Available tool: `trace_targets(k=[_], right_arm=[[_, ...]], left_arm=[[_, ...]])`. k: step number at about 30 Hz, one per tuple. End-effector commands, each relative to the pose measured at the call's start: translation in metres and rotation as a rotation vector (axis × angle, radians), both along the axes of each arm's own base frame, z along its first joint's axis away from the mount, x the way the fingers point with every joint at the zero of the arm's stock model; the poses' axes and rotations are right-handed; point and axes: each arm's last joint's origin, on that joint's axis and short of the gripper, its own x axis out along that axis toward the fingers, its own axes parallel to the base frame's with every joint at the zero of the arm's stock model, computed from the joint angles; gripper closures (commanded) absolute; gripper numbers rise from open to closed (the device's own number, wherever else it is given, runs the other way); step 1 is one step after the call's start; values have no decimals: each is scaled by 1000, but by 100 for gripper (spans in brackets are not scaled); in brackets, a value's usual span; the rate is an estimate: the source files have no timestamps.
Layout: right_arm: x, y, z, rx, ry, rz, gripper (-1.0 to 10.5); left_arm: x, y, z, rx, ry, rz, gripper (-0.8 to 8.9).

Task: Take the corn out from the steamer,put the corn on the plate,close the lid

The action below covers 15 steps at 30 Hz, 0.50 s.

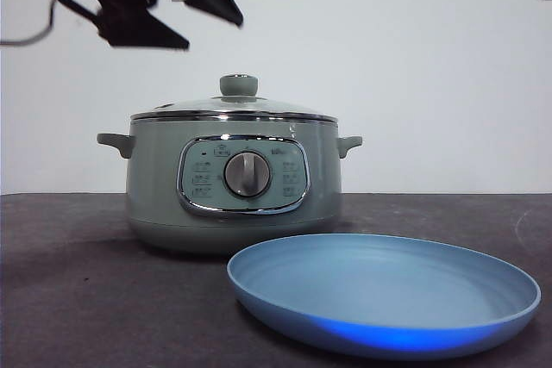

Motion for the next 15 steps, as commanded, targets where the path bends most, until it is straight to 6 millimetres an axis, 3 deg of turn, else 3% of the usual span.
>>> trace_targets(k=[1, 7, 15], right_arm=[[0, 0, 1, 0, -6, 0, 379], [-1, 0, 0, -2, 8, -1, 379], [-1, 0, 0, -3, 9, -1, 379]], left_arm=[[9, -7, -9, 29, -5, 2, 218], [34, -20, -18, 51, 17, 6, 218], [48, -35, -32, 71, 47, -14, 219]])
